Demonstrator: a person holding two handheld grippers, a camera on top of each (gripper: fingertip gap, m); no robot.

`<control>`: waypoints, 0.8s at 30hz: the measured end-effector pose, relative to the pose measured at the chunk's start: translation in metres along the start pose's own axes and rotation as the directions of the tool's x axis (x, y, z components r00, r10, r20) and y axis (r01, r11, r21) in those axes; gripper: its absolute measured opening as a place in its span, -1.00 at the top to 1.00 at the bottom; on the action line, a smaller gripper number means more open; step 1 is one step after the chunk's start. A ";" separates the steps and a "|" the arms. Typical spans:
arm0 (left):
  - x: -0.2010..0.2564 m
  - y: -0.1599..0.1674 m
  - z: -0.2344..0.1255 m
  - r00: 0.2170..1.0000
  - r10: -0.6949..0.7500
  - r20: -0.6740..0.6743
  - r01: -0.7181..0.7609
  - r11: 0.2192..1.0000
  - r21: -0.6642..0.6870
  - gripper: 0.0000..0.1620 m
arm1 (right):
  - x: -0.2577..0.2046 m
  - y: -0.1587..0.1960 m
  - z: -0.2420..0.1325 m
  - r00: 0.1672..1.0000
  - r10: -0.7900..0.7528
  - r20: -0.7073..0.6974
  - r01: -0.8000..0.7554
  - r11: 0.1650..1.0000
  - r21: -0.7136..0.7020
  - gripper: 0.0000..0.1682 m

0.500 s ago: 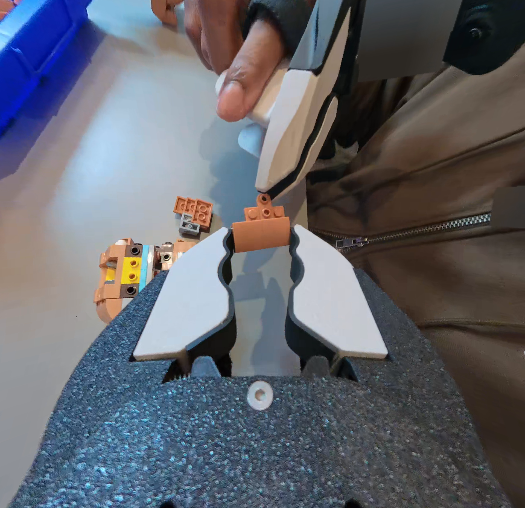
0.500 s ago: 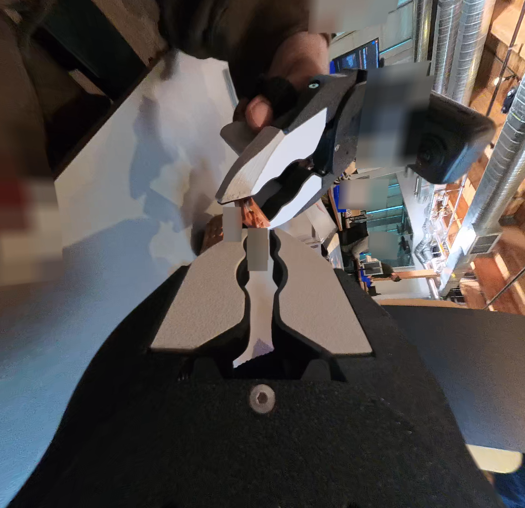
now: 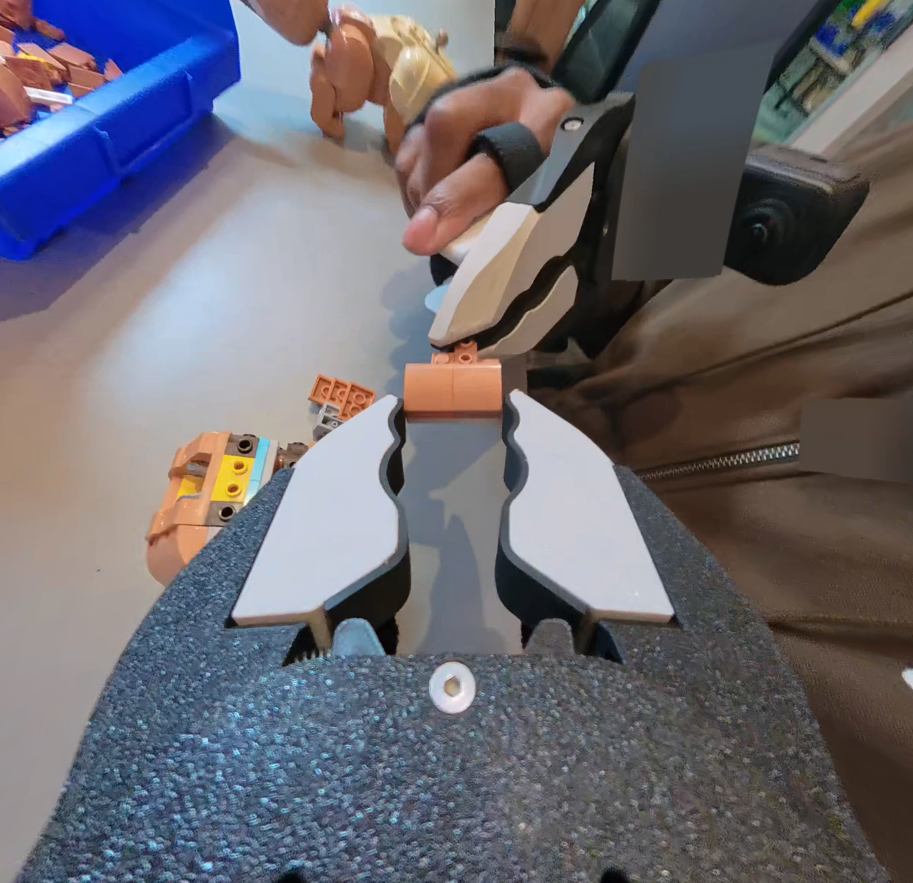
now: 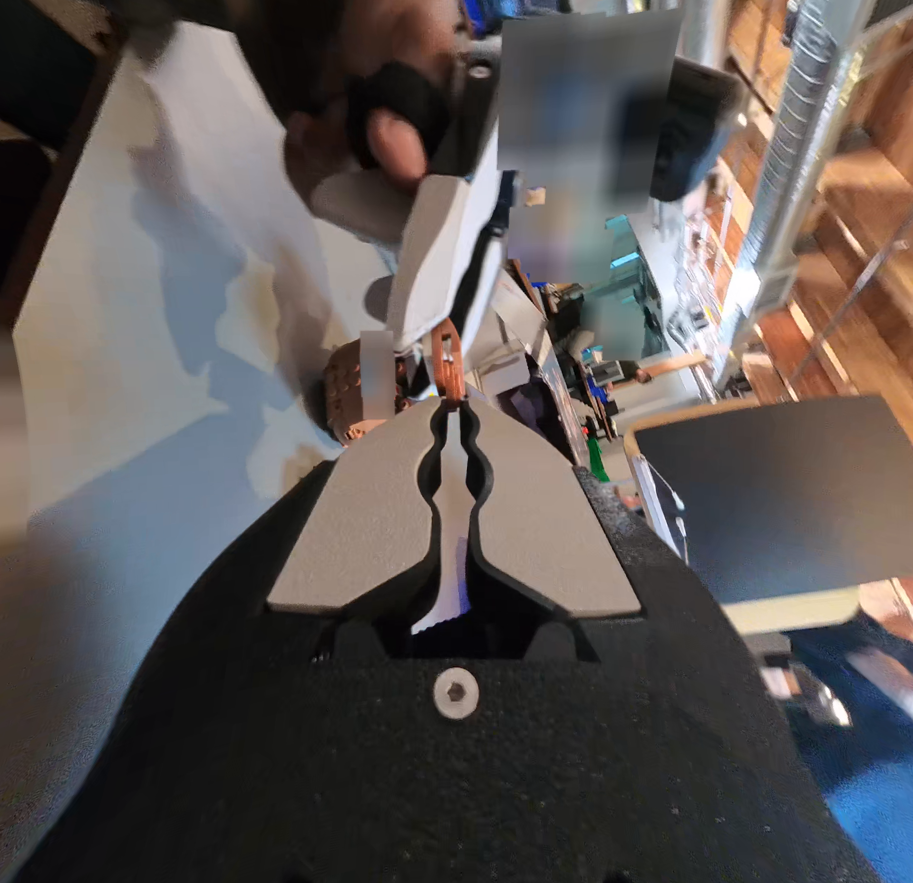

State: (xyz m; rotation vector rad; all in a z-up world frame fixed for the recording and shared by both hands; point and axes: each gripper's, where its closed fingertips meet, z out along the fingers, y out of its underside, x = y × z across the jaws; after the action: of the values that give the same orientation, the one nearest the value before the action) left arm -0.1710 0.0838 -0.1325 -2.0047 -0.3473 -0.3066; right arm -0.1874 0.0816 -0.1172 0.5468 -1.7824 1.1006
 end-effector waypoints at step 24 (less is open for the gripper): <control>0.002 -0.039 -0.009 0.996 -0.084 -0.004 0.068 0.786 0.615 0.54 | 0.017 -0.009 0.001 0.920 0.271 -0.283 -0.284 0.959 -0.008 0.96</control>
State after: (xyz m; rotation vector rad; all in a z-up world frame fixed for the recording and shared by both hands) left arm -0.1842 0.0923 -0.0952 -1.3467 -0.4753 -0.1849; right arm -0.1896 0.0780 -0.0982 0.0985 -1.6627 1.2552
